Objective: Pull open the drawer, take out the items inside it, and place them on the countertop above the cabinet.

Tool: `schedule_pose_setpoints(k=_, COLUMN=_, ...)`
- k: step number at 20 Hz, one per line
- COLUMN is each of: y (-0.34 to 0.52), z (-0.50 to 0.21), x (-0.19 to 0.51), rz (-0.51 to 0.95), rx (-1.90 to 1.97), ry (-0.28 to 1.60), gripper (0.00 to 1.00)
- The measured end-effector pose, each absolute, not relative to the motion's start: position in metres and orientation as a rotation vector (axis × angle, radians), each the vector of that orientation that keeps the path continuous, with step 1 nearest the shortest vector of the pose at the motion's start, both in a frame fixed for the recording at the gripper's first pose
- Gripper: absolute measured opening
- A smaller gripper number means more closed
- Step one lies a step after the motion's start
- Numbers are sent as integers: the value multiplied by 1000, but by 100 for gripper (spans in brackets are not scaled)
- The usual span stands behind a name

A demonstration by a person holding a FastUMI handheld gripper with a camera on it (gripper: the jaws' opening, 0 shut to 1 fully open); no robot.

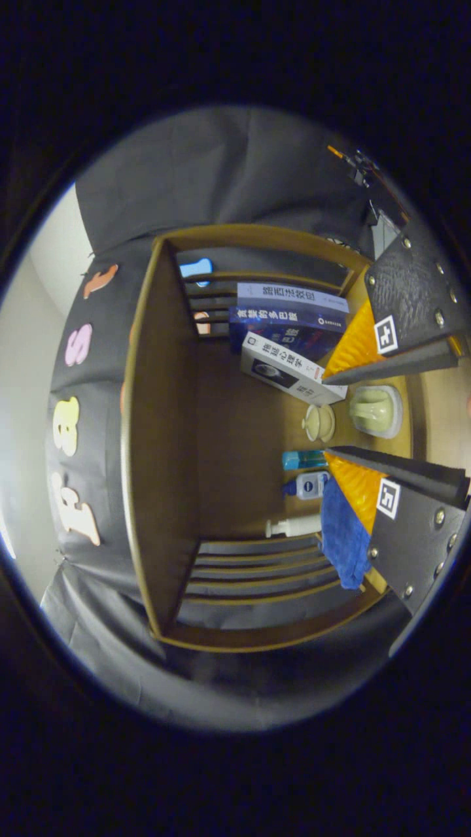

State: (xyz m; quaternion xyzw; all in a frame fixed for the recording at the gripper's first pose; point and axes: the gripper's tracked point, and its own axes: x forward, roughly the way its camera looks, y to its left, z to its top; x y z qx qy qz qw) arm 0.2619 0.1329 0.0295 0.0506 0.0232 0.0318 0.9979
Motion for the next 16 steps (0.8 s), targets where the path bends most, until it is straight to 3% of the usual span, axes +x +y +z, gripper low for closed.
schedule_pose_setpoints(k=8, y=131, z=6, x=168, rz=135, rx=69, ry=-58, gripper=55)
schedule_pose_setpoints(k=16, y=125, z=-67, x=109, rz=127, rx=106, ry=-3, gripper=79)
